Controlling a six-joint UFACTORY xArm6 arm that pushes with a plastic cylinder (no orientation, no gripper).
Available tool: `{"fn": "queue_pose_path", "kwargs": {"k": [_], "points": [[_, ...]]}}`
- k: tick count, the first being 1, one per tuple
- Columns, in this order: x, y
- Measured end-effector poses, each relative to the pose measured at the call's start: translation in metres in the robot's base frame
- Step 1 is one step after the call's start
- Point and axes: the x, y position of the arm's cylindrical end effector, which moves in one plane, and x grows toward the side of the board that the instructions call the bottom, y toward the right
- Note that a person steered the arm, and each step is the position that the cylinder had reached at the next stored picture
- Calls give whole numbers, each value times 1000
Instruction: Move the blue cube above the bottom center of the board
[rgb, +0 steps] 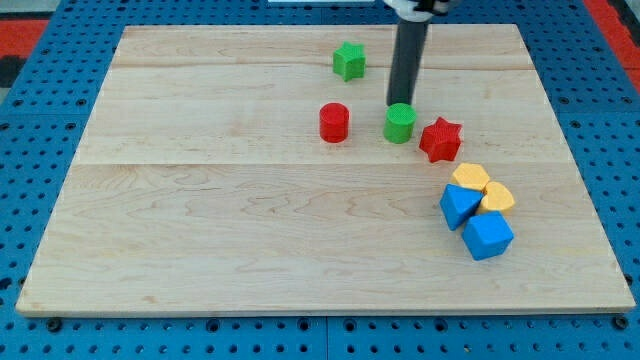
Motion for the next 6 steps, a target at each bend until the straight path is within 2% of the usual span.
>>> {"fn": "queue_pose_path", "kwargs": {"k": [2,5,6], "points": [[-2,-22],[-18,-16],[-31,70]]}}
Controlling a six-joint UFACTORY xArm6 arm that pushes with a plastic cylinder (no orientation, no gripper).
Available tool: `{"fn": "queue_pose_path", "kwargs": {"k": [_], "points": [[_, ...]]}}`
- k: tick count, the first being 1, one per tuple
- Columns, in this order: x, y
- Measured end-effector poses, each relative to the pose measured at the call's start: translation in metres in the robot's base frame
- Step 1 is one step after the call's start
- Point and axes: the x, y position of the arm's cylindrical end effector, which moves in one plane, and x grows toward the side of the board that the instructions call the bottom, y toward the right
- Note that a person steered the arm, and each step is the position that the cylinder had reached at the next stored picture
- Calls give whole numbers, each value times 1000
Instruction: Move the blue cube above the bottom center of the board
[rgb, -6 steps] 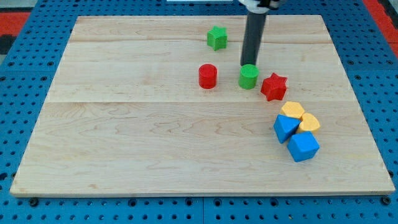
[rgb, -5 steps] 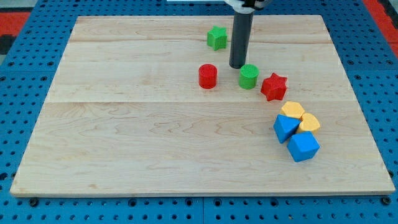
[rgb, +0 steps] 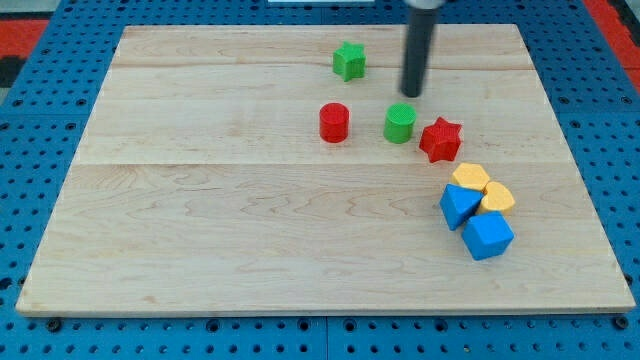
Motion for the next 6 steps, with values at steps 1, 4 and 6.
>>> {"fn": "queue_pose_path", "kwargs": {"k": [1,4,6], "points": [[4,65],[141,62],[195,61]]}}
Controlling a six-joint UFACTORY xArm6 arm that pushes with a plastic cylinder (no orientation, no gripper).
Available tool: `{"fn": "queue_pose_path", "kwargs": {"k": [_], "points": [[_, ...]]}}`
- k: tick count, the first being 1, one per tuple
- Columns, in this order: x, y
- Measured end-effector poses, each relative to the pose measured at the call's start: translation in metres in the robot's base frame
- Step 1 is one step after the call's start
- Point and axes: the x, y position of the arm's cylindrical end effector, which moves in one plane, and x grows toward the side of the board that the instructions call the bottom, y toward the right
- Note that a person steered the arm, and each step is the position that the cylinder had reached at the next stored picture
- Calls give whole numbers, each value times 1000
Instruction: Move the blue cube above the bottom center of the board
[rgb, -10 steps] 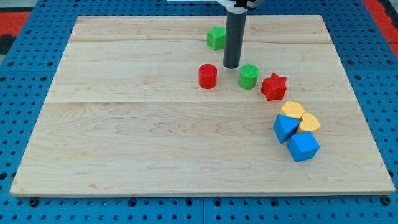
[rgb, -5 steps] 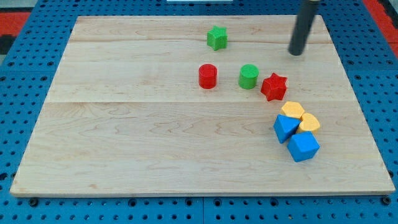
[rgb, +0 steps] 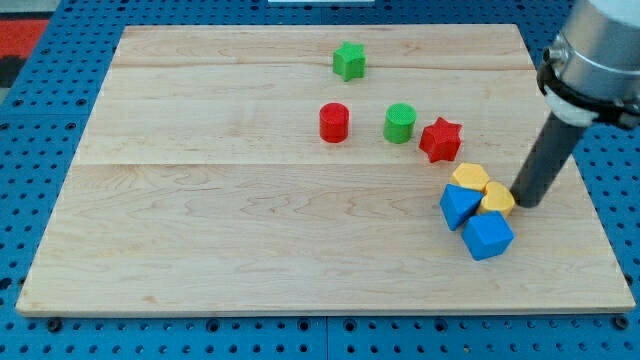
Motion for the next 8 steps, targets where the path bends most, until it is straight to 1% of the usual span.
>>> {"fn": "queue_pose_path", "kwargs": {"k": [1,2,3,4,5,6,7,8], "points": [[27,-12],[24,-111],[25,-107],[35,-33],[71,-63],[54,-124],[45,-162],[45,-153]]}}
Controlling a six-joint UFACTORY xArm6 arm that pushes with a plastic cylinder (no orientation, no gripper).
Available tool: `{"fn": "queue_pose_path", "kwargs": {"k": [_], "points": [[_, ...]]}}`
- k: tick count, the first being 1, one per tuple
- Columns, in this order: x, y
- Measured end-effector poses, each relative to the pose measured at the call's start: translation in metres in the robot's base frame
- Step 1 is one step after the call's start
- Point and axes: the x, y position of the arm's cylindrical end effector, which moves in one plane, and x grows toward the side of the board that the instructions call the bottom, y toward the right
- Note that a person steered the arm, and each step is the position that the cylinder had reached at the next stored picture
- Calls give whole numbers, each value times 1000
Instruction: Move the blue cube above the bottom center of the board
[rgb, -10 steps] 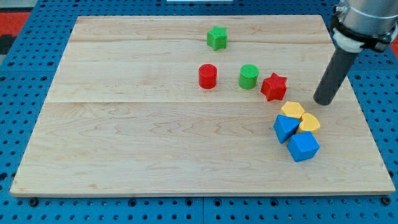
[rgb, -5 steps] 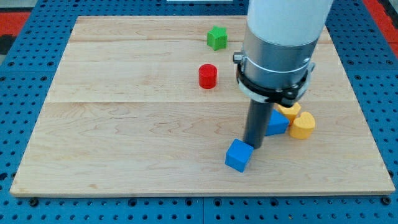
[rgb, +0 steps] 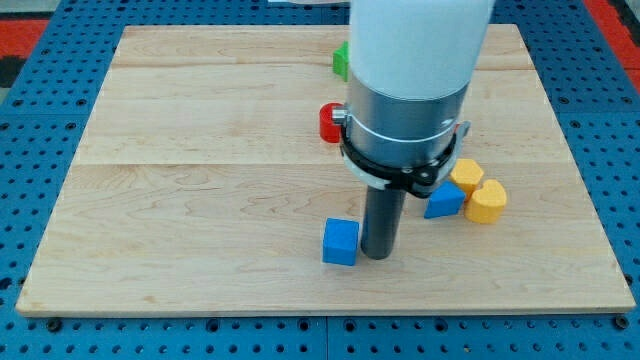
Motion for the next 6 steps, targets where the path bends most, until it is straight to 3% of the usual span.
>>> {"fn": "queue_pose_path", "kwargs": {"k": [6], "points": [[-23,15]]}}
